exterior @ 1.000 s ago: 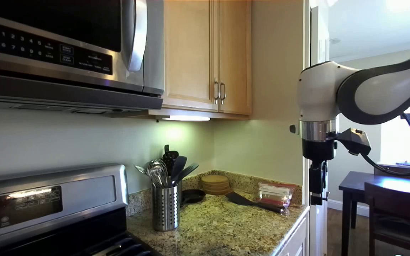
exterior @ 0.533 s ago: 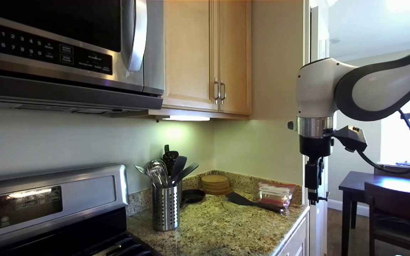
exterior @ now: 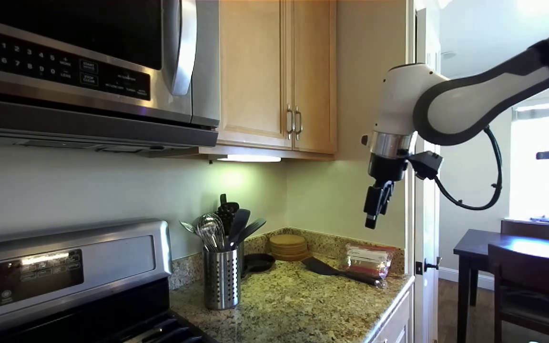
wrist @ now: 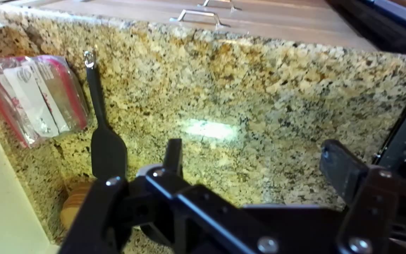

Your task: Open the top left door of the cabinet.

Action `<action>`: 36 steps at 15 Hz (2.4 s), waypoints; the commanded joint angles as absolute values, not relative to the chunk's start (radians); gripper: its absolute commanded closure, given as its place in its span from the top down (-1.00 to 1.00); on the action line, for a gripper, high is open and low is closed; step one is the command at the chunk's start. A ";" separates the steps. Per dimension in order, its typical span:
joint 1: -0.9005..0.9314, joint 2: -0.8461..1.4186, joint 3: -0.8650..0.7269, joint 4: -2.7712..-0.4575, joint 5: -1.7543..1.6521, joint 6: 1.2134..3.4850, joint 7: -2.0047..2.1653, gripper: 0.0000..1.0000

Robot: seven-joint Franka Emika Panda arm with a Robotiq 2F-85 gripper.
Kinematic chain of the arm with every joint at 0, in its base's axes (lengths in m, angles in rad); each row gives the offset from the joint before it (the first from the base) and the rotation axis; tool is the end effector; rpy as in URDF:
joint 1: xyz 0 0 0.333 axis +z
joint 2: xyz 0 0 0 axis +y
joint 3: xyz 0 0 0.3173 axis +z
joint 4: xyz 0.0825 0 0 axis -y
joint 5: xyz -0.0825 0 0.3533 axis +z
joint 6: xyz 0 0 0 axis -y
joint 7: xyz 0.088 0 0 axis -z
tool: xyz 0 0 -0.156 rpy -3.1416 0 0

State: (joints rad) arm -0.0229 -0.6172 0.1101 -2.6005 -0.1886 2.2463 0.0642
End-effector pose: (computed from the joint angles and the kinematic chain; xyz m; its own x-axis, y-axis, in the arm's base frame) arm 0.3662 0.0193 0.4463 0.9579 0.1347 0.2536 0.0791 -0.9728 0.2178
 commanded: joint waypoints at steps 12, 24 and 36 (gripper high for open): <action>-0.026 -0.344 0.008 -2.262 -0.186 2.293 -0.058 1.00; -0.046 -0.253 0.017 -2.078 -0.197 2.384 0.055 1.00; -0.061 -0.072 0.003 -1.777 -0.215 2.481 0.163 1.00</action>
